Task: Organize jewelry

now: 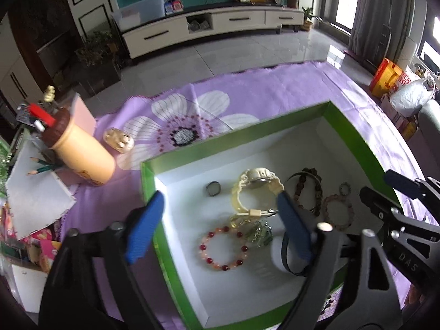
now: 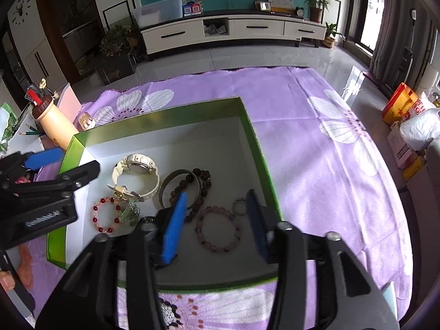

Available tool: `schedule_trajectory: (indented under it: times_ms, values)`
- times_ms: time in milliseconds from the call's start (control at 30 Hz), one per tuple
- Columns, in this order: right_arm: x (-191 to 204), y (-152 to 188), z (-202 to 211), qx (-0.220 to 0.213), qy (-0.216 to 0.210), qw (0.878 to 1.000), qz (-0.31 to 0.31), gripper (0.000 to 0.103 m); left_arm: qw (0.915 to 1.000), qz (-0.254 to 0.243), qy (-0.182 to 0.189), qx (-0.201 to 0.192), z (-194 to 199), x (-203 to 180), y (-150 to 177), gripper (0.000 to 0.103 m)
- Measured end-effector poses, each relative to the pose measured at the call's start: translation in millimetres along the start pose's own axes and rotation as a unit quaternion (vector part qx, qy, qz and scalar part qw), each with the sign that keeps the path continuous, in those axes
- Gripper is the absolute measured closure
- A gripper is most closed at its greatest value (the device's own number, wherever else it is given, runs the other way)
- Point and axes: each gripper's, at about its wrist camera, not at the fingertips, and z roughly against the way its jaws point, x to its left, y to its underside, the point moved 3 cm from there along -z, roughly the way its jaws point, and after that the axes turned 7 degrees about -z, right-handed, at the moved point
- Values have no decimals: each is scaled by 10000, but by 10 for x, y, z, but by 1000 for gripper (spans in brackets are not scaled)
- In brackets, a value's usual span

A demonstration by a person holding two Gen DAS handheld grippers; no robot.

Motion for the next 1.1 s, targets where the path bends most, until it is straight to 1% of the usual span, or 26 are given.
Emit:
schedule_trajectory:
  times_ms: [100, 167, 233, 300, 333, 400, 500, 600, 733, 900, 1100]
  values:
    - [-39, -31, 217, -66, 59, 9999, -56, 24, 9999, 118, 31, -43, 214, 70, 2, 4]
    - [-55, -60, 360, -80, 63, 9999, -93, 7, 9998, 178, -3, 43, 341, 108, 13, 2]
    - [-33, -65, 547, -160, 94, 9998, 3, 1, 9997, 230, 31, 26, 479, 143, 31, 2]
    - [15, -65, 711, -165, 138, 9997, 153, 1, 9994, 329, 145, 14, 635, 175, 65, 2]
    - [34, -64, 770, -157, 151, 9996, 198, 1, 9992, 367, 141, 32, 679, 183, 77, 2]
    - [79, -75, 905, -193, 192, 9993, 274, 1, 9990, 438, 53, 103, 800, 206, 96, 2]
    - [140, -116, 1142, -291, 117, 9989, 346, 1, 9990, 418, -128, 26, 1011, 203, 95, 2]
    - [189, -154, 1335, -419, 121, 9980, 449, 1, 9991, 416, -83, -58, 1211, 172, 94, 2]
    - [222, -179, 1465, -505, 128, 9974, 502, 1, 9988, 450, -138, -146, 1392, 144, 90, 2]
    - [205, -174, 1487, -493, 149, 9973, 522, 1, 9987, 485, -121, -123, 1437, 128, 122, 2]
    - [131, -114, 1441, -424, 195, 9981, 410, 1, 9986, 368, -373, -53, 1428, 77, 171, 2]
